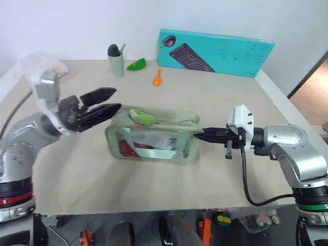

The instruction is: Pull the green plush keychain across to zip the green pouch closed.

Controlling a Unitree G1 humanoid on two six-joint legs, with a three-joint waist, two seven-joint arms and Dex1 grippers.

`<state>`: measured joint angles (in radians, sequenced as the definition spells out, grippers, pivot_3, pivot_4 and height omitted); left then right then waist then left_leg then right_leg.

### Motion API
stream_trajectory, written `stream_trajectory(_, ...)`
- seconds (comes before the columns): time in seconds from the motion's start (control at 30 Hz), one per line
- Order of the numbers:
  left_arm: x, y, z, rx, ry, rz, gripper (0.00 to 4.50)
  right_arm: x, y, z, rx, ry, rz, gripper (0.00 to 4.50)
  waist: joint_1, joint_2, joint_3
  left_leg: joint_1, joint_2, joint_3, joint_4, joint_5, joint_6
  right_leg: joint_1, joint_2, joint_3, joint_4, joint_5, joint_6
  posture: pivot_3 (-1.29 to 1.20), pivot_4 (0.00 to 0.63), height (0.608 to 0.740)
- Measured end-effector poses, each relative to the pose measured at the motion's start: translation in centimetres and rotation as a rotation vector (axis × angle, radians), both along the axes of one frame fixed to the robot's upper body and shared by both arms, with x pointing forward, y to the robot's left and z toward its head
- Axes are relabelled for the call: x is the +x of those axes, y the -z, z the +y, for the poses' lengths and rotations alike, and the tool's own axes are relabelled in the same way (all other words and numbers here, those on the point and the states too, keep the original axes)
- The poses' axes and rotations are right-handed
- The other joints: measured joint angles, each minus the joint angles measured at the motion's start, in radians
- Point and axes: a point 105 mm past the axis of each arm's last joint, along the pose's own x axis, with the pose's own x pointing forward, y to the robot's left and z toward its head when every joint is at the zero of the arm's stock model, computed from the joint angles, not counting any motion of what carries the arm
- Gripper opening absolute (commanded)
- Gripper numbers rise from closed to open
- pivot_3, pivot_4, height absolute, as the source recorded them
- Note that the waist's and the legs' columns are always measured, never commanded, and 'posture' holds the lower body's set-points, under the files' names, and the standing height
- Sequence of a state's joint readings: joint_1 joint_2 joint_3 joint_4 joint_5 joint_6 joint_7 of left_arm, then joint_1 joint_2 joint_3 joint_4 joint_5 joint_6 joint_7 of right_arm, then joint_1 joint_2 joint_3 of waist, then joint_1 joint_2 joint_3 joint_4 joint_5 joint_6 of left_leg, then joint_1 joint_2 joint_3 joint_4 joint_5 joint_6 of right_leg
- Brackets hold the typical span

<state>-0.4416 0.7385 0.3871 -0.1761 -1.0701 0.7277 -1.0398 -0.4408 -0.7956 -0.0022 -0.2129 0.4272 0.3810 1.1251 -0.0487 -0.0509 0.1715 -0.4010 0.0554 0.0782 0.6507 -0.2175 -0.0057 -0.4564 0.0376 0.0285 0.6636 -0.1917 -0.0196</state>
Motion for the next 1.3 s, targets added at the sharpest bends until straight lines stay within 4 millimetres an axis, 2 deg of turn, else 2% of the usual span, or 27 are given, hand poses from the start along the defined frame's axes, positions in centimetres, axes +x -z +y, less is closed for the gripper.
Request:
stream_trajectory(0.13,-0.5,3.1,2.4,0.076,-0.053,0.108,4.13,0.0,0.0,0.0,0.0,0.001,-0.001,0.0,0.003,0.0,0.0,0.0,0.0,-0.001,0.0,0.0,0.0,0.0,0.0,-0.002,0.0,-0.004,-0.006,0.0,0.15,0.74)
stream_trajectory(0.23,-0.4,4.5,3.0,0.102,-0.091,0.145,4.13,0.0,0.0,0.0,0.001,0.001,-0.002,0.0,0.004,0.0,0.0,0.0,0.001,-0.001,0.0,0.0,0.0,0.0,-0.001,-0.003,0.0,-0.004,-0.006,0.0,0.15,0.74)
stream_trajectory(0.6,0.7,8.0,2.1,0.143,-0.102,0.228,4.13,0.0,0.0,0.1,0.001,-0.003,-0.002,0.0,0.003,0.0,0.0,0.0,0.002,-0.001,-0.001,0.0,0.0,0.0,0.0,-0.003,0.0,-0.004,-0.006,0.0,0.15,0.74)
stream_trajectory(0.7,0.9,8.6,1.7,0.141,-0.078,0.243,3.39,0.0,0.0,0.1,0.001,-0.002,-0.002,0.0,0.003,0.0,0.0,0.0,0.002,-0.001,-0.001,0.0,0.0,0.0,0.0,-0.004,0.0,-0.004,-0.007,0.0,0.15,0.74)
stream_trajectory(0.83,1.1,8.9,0.9,0.132,-0.038,0.24,1.96,0.0,0.0,0.1,0.0,-0.001,-0.001,0.0,0.003,0.0,0.0,0.0,0.002,-0.001,-0.001,0.0,0.0,0.0,0.0,-0.004,0.0,-0.004,-0.006,0.0,0.15,0.74)
stream_trajectory(0.97,1.4,8.9,0.9,0.137,-0.046,0.233,0.68,0.0,0.0,0.0,0.0,0.002,0.002,0.0,0.003,0.0,0.0,0.0,0.002,-0.001,-0.001,0.0,0.0,0.0,0.0,-0.004,0.0,-0.004,-0.006,0.0,0.15,0.74)
stream_trajectory(1.0,1.4,9.0,0.9,0.138,-0.046,0.234,0.24,0.0,0.1,0.0,-0.001,0.003,0.003,0.0,0.003,0.0,0.0,0.0,0.002,-0.001,-0.001,0.0,0.0,0.0,0.0,-0.004,0.0,-0.004,-0.006,0.0,0.15,0.74)
stream_trajectory(1.03,1.4,9.0,0.8,0.14,-0.047,0.231,0.03,0.0,0.1,0.0,-0.001,0.003,0.003,0.0,0.003,0.0,0.0,0.0,0.002,-0.001,-0.001,0.0,0.0,0.0,0.0,-0.004,0.0,-0.004,-0.006,0.0,0.15,0.74)
stream_trajectory(1.3,1.7,9.1,0.6,0.156,-0.068,0.187,0.03,0.0,0.1,0.0,-0.004,0.015,0.002,0.0,0.004,0.0,0.0,0.0,0.001,-0.001,-0.001,0.0,0.0,0.0,-0.001,-0.004,0.0,-0.004,-0.006,0.0,0.15,0.74)
